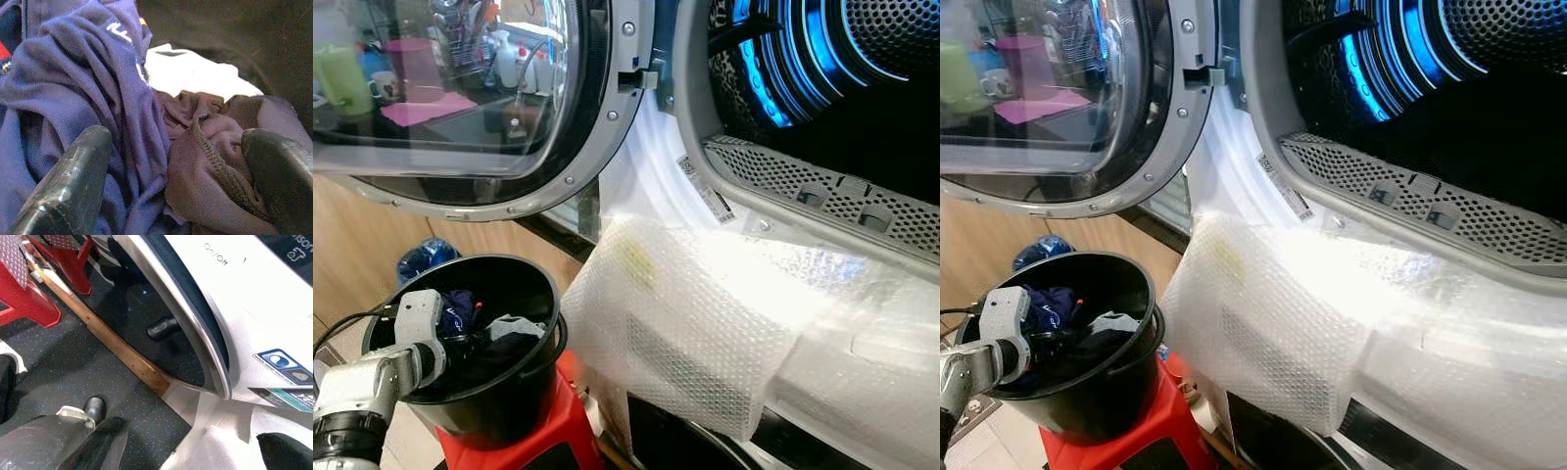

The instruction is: Clothes washing

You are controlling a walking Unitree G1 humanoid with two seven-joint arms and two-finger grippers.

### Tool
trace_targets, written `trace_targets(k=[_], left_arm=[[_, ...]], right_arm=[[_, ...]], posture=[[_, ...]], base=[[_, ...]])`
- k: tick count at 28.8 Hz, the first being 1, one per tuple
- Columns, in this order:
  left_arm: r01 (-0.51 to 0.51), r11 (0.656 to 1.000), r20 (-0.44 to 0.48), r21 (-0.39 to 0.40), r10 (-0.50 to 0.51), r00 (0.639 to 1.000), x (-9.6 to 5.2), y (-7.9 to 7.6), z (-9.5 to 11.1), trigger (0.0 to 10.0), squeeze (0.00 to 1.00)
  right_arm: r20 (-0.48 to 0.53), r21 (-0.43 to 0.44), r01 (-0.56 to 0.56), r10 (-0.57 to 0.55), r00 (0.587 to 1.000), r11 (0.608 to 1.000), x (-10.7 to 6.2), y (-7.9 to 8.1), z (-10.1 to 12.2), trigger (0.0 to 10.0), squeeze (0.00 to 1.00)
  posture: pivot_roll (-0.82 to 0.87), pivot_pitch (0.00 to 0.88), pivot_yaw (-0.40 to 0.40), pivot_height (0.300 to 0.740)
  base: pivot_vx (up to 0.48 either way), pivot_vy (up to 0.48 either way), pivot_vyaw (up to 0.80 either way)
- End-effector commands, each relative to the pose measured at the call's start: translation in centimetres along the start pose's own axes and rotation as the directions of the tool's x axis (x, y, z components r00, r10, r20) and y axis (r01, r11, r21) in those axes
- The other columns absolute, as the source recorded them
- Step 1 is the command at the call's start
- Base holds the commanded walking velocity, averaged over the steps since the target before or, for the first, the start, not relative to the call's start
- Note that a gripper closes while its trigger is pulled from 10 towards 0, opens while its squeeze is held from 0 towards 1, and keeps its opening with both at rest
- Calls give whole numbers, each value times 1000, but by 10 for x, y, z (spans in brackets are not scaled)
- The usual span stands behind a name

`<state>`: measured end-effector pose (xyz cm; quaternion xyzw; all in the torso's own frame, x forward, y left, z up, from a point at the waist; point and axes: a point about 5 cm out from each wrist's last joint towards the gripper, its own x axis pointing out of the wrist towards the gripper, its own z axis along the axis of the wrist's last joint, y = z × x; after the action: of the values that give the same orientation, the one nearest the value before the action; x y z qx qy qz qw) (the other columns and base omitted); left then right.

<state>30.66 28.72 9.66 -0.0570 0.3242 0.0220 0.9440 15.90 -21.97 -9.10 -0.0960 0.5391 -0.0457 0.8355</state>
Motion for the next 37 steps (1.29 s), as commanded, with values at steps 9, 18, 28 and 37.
trace_targets(k=[9,18,28,37], left_arm=[[116,978,122,176,-139,983,-2,-15,31,10000,0],[204,954,61,220,-222,973,8,-33,28,10000,0],[243,950,-91,194,-229,969,22,-48,-6,10000,0],[245,947,-182,207,-209,961,22,-58,-31,10000,0]], right_arm=[[-7,-20,-7,7,1000,1000,0,2,0,10000,0],[-9,-28,-14,14,1000,1000,0,4,-1,10000,0],[-18,-52,-28,27,999,998,0,4,-4,10000,0],[9,-14,-42,42,999,999,0,8,3,10000,0]], posture=[[50,21,-55,740],[34,26,-51,740],[24,0,-44,740],[20,0,-22,740]], base=[[0,0,0],[0,0,0],[0,0,0],[0,0,0]])
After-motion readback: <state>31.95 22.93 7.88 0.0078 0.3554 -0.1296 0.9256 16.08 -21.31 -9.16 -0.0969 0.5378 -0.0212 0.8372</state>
